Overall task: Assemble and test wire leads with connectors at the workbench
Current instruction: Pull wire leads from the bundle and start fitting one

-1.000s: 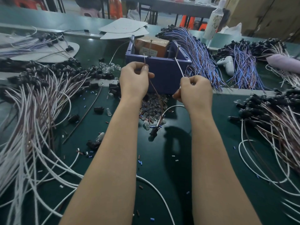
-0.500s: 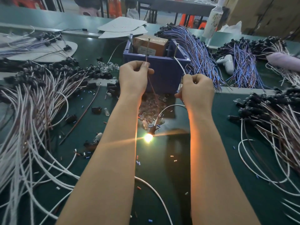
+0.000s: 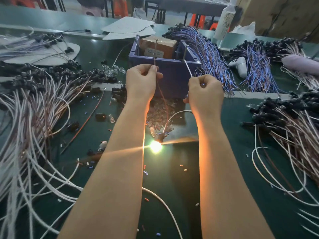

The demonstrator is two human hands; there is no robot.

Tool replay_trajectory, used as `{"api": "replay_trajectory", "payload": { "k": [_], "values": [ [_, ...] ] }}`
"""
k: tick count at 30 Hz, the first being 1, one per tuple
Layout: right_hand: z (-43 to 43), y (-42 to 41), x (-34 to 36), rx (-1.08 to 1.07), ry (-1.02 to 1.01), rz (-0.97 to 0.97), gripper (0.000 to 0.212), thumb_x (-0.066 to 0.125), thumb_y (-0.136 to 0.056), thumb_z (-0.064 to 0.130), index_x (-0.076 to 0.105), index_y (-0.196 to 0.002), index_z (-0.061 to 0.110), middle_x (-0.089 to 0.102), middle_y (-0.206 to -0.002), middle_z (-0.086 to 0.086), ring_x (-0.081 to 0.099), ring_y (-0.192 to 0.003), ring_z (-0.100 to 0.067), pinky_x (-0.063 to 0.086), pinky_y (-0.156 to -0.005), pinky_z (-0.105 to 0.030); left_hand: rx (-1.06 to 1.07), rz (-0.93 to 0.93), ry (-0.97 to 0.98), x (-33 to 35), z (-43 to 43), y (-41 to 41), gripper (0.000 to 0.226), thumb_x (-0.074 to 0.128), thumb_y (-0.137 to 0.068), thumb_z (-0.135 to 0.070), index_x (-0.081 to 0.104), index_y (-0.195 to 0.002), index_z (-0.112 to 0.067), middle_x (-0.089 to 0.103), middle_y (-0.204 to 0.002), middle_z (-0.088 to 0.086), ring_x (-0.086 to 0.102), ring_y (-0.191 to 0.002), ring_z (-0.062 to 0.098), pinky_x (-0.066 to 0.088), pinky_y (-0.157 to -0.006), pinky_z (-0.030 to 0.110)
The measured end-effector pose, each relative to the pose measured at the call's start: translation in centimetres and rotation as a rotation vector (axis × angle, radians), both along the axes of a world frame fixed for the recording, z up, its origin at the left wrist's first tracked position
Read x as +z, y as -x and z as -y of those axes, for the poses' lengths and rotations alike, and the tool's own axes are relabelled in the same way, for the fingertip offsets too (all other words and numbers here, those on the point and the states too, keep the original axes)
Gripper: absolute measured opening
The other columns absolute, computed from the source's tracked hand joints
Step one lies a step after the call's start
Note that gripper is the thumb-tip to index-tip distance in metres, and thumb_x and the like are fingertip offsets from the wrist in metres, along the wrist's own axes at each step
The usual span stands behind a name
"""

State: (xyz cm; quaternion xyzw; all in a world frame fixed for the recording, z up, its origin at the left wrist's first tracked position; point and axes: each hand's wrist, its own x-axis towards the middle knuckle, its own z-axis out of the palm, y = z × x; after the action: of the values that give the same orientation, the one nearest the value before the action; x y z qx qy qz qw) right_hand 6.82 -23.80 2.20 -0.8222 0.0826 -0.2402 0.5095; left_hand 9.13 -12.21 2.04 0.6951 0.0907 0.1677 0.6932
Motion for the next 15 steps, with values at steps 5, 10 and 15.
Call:
{"api": "replay_trajectory", "payload": {
  "k": [5, 10, 15],
  "values": [
    [0.06, 0.01, 0.05, 0.013, 0.018, 0.004, 0.023, 0.049, -0.087, 0.019, 0.050, -0.064, 0.021, 0.064, -0.068, -0.007, 0.065, -0.075, -0.026, 0.047, -0.070, -0.028, -0.003, 0.001, -0.010, -0.04, 0.02, 0.02, 0.014, 0.052, -0.096, -0.016, 0.065, -0.091, -0.013, 0.064, -0.070, -0.007, 0.051, -0.065, -0.001, 0.045, -0.086, 0.029],
    [0.08, 0.00, 0.03, 0.020, 0.015, -0.017, 0.021, 0.050, -0.087, 0.018, 0.051, -0.066, 0.020, 0.066, -0.073, -0.008, 0.065, -0.078, -0.028, 0.050, -0.077, -0.035, -0.006, 0.008, -0.013, -0.09, -0.12, -0.04, 0.014, 0.052, -0.096, -0.016, 0.065, -0.093, -0.013, 0.064, -0.070, -0.007, 0.051, -0.064, -0.001, 0.044, -0.082, 0.027],
    [0.66, 0.21, 0.53, -0.178, 0.113, 0.123, 0.022, 0.054, -0.088, 0.011, 0.058, -0.109, 0.007, 0.059, -0.109, -0.008, 0.053, -0.102, -0.021, 0.039, -0.094, -0.026, -0.045, 0.018, -0.012, 0.10, -0.40, 0.15, 0.012, 0.052, -0.096, -0.015, 0.063, -0.094, -0.012, 0.066, -0.072, -0.006, 0.051, -0.057, -0.004, 0.042, -0.065, 0.016]
  ]
}}
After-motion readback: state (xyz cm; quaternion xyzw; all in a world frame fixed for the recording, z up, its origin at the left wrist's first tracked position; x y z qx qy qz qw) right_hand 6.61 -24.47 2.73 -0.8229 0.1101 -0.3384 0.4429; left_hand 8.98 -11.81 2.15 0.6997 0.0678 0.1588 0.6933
